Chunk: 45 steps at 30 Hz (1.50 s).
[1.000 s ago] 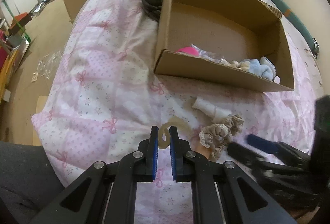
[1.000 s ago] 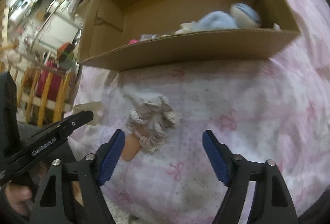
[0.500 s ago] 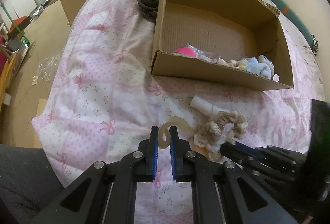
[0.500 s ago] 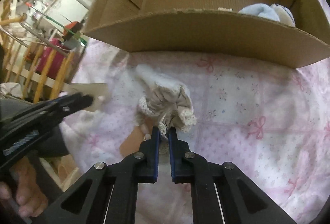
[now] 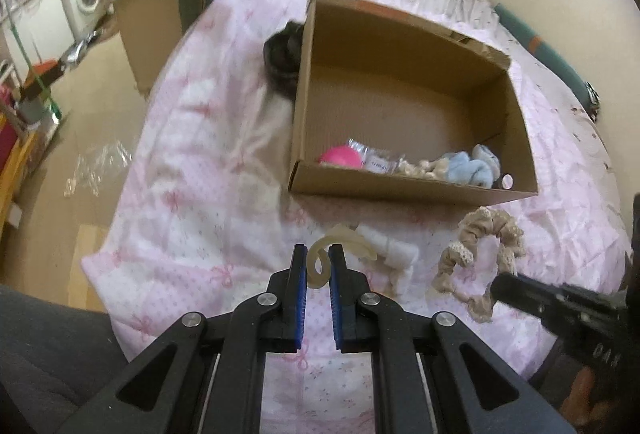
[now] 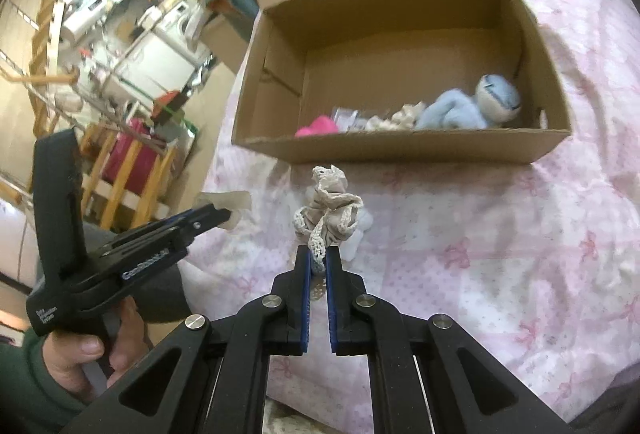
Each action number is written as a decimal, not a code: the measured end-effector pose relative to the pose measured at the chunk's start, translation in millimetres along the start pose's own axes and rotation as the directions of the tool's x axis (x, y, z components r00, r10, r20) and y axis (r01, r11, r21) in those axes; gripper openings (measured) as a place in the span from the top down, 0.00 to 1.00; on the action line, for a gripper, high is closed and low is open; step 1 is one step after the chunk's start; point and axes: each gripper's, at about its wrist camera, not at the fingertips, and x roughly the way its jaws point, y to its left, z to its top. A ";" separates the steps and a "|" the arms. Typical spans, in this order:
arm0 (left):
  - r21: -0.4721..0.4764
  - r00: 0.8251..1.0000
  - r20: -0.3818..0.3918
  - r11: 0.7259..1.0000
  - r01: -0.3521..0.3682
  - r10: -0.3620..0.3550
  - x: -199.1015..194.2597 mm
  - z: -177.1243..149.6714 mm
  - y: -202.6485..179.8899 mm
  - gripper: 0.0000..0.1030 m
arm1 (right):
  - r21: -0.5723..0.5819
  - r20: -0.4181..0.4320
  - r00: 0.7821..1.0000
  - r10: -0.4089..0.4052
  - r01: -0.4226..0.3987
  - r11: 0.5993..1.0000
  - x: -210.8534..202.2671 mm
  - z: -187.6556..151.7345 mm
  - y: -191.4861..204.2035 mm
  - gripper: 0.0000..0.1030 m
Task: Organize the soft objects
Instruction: 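Carry the tan cloth and lace scrunchie over the box with both grippers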
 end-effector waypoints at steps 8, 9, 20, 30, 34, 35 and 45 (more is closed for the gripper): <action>0.089 0.998 0.031 0.995 -0.054 0.051 -2.9 -4.9 -13.9 0.91 | 0.026 0.093 0.994 0.061 -0.063 0.998 -17.9 3.7 -4.9 0.92; 0.094 0.998 0.037 0.994 -0.048 0.045 -4.1 -5.3 -15.3 0.91 | 0.027 0.127 0.988 0.085 -0.090 0.996 -24.5 3.2 -3.9 0.92; 0.109 0.994 0.102 0.994 0.014 -0.026 -24.1 28.2 -23.5 0.91 | 0.079 0.312 0.940 0.134 -0.166 0.983 -65.8 17.9 -18.9 0.92; 0.187 0.983 0.182 0.982 -0.008 -0.026 -19.2 92.9 -37.1 0.91 | 0.041 0.352 0.929 0.114 -0.137 0.990 -79.3 58.1 -26.2 0.92; 0.205 0.982 0.186 0.979 -0.009 -0.030 -5.5 109.5 -45.6 0.91 | 0.009 0.354 0.932 0.084 -0.093 0.996 -73.2 82.1 -30.7 0.92; 0.211 0.982 0.186 0.977 -0.011 -0.029 -0.2 112.8 -48.3 0.91 | 0.005 0.349 0.934 0.076 -0.083 0.997 -69.8 87.9 -32.7 0.92; 0.154 0.991 0.135 0.988 -0.004 -0.017 53.5 120.0 -45.0 0.91 | 0.046 0.273 0.962 -0.020 0.008 0.999 -17.9 105.1 -63.2 0.92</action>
